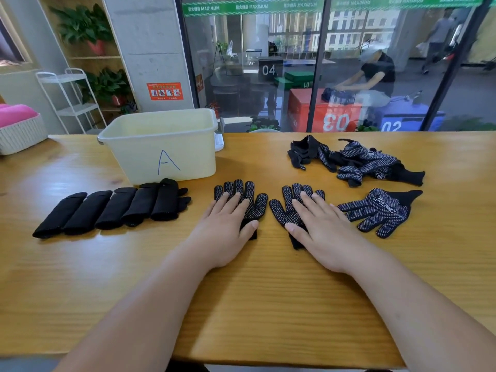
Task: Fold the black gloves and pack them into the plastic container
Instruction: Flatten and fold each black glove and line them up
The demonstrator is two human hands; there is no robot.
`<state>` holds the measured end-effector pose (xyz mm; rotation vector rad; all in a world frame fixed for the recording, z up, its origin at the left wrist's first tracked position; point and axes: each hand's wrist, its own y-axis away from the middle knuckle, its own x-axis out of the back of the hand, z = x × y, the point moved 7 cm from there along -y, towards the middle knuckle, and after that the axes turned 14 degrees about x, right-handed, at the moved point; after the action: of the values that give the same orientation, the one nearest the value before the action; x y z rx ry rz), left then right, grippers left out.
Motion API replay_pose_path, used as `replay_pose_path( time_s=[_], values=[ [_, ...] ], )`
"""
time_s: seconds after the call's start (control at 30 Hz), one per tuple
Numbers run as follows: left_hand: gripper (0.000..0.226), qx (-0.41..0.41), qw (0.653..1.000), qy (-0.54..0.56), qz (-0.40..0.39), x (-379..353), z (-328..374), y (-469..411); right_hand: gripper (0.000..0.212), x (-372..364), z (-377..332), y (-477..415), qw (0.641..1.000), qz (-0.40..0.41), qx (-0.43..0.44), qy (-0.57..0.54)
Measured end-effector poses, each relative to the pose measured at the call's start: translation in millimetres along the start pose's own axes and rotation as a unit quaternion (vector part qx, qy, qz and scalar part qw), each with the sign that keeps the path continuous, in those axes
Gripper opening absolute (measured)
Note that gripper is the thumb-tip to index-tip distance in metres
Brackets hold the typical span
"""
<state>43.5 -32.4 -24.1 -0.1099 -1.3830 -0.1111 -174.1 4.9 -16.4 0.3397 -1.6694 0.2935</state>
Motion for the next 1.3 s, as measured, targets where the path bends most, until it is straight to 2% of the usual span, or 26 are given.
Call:
replay_pose_path(
  time_s=[0.07, 0.13, 0.23, 0.3, 0.4, 0.5, 0.6, 0.63, 0.73, 0.83, 0.93, 1.07, 1.17, 1.3],
  values=[
    [0.072, -0.023, 0.999, 0.041, 0.024, 8, 1, 7, 0.085, 5, -9, 10, 0.999, 0.021, 0.034, -0.018],
    [0.072, -0.060, 0.996, 0.066, 0.014, 11, 7, 16, 0.088, 1, -23, 20, 0.997, -0.001, 0.069, -0.025],
    [0.082, -0.090, 0.995, 0.001, -0.035, -4, 17, 25, 0.095, -13, -31, 22, 0.996, -0.048, 0.077, 0.002],
    [0.088, -0.089, 0.994, -0.040, -0.039, -10, 19, 25, 0.099, -15, -31, 17, 0.997, -0.044, 0.068, 0.007],
    [0.089, -0.089, 0.995, -0.043, -0.032, -9, 21, 25, 0.103, -12, -32, 12, 0.997, -0.028, 0.067, -0.010],
    [0.076, -0.085, 0.996, 0.003, -0.007, 0, 19, 24, 0.090, -3, -31, 17, 0.996, 0.032, 0.078, -0.032],
    [0.055, -0.079, 0.992, 0.065, 0.077, 21, 10, 23, 0.067, 19, -23, 24, 0.986, 0.143, 0.068, -0.047],
    [0.046, -0.077, 0.989, 0.082, 0.100, 27, 6, 22, 0.060, 22, -21, 25, 0.985, 0.159, 0.062, -0.038],
    [0.027, -0.068, 0.987, 0.096, 0.105, 30, 1, 21, 0.053, 16, -25, 21, 0.990, 0.122, 0.063, 0.005],
    [0.026, -0.064, 0.990, 0.087, 0.091, 27, 1, 19, 0.056, 12, -29, 18, 0.993, 0.095, 0.070, 0.007],
    [0.028, -0.062, 0.989, 0.088, 0.103, 30, 1, 20, 0.053, 18, -30, 19, 0.988, 0.130, 0.077, -0.011],
    [0.024, -0.075, 0.984, 0.114, 0.116, 36, -1, 23, 0.036, 29, -27, 25, 0.977, 0.204, 0.068, -0.002],
    [0.021, -0.077, 0.987, 0.113, 0.088, 34, -1, 22, 0.036, 25, -27, 23, 0.984, 0.168, 0.063, 0.009],
    [0.016, -0.054, 0.988, 0.101, 0.105, 36, -5, 20, 0.040, 23, -29, 23, 0.986, 0.152, 0.072, 0.005]
  ],
)
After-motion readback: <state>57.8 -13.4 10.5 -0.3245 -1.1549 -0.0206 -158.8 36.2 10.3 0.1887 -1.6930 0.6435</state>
